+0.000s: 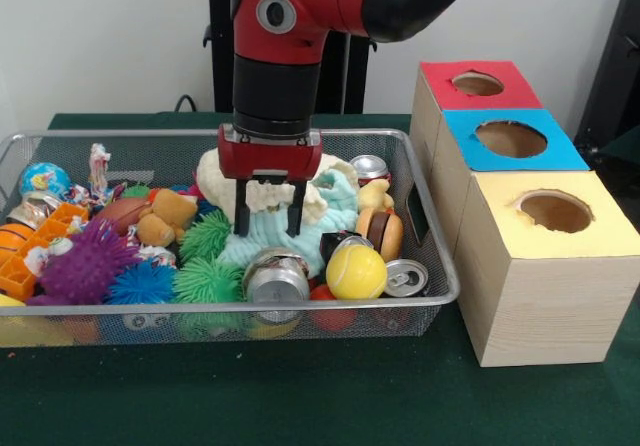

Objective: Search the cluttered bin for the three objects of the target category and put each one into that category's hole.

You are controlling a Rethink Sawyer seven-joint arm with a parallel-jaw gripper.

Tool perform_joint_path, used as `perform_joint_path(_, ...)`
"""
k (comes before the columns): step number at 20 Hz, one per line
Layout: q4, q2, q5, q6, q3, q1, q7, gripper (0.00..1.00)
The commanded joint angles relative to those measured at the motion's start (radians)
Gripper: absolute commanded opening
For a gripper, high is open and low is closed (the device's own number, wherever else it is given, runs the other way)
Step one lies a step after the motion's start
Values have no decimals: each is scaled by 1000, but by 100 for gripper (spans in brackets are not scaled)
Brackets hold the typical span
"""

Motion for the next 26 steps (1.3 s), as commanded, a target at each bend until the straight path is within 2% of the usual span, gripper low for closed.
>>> perform_joint_path(1, -69, 52, -16, 62, 145, -43, -280, 100)
perform_joint_path(7, -65, 60, 5, 77, 142, -21, -217, 100)
perform_joint_path(11, -56, 56, 51, 114, 164, 4, -180, 100)
perform_joint_path(20, -28, 53, 93, 128, 149, 119, 107, 100)
perform_joint_path(26, -53, 91, 117, 188, 141, 158, 192, 100)
